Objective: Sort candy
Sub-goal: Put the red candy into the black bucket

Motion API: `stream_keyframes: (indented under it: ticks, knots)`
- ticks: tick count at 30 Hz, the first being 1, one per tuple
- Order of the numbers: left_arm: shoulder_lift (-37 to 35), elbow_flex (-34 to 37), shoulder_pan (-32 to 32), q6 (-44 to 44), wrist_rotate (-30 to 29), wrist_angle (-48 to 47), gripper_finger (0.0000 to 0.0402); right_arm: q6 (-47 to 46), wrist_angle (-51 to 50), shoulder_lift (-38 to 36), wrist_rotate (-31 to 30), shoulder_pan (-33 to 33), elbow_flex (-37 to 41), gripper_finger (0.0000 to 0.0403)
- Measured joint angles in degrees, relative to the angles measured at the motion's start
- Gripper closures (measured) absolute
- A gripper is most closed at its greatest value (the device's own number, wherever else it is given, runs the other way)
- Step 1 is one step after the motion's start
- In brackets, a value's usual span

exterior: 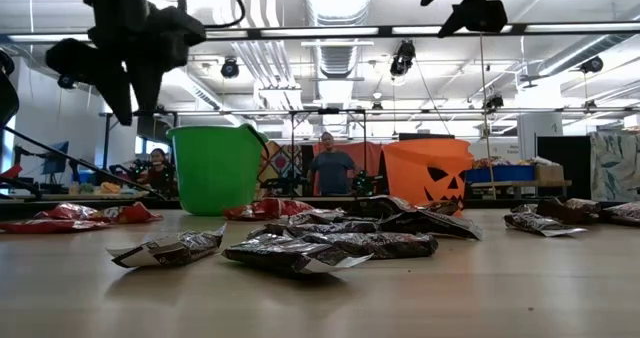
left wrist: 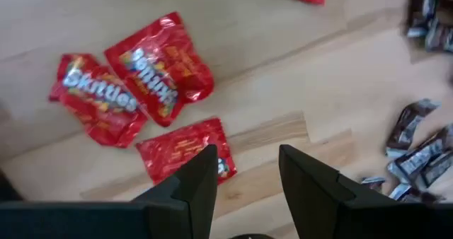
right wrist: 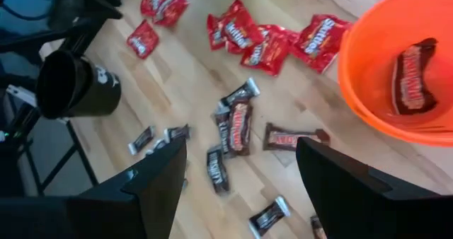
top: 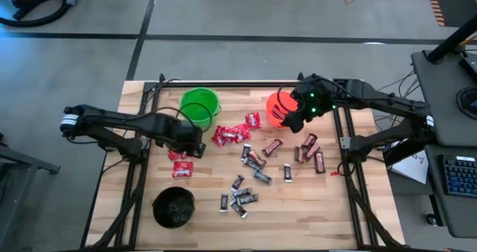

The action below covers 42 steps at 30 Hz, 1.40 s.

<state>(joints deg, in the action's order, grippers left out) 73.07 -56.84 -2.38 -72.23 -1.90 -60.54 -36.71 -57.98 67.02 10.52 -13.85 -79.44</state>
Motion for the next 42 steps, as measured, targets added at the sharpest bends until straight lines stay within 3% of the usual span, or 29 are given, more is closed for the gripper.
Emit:
stream_keyframes:
  ticks: [6, 13, 20, 29, 42]
  knots:
    - [4.32, 0.45, 0.19, 3.46, -1.99, 1.4, 0.0209, -1.57, -0.02, 0.86, -0.14, 1.55, 0.0, 0.0137]
    - [9.91, 2.06, -0.1, 6.94, -9.37, 2.1, 0.0155, -3.4, -0.04, 1.0, -1.4, 2.57, 0.0, 0.0142]
    - [13.07, 5.69, -1.37, 7.44, -9.58, 6.11, 0.0164, -4.29, -0.07, 1.01, -1.64, 3.15, 0.0, 0.0138]
    - [12.16, 11.36, -4.19, 3.57, -8.17, 11.27, 0.0173, -4.67, -0.07, 1.03, -1.68, 3.12, 0.0, 0.0142]
    - [12.07, 12.52, -4.18, 3.52, -8.75, 12.46, 0.0174, -4.69, -0.07, 1.03, -2.16, 3.12, 0.02, 0.0136]
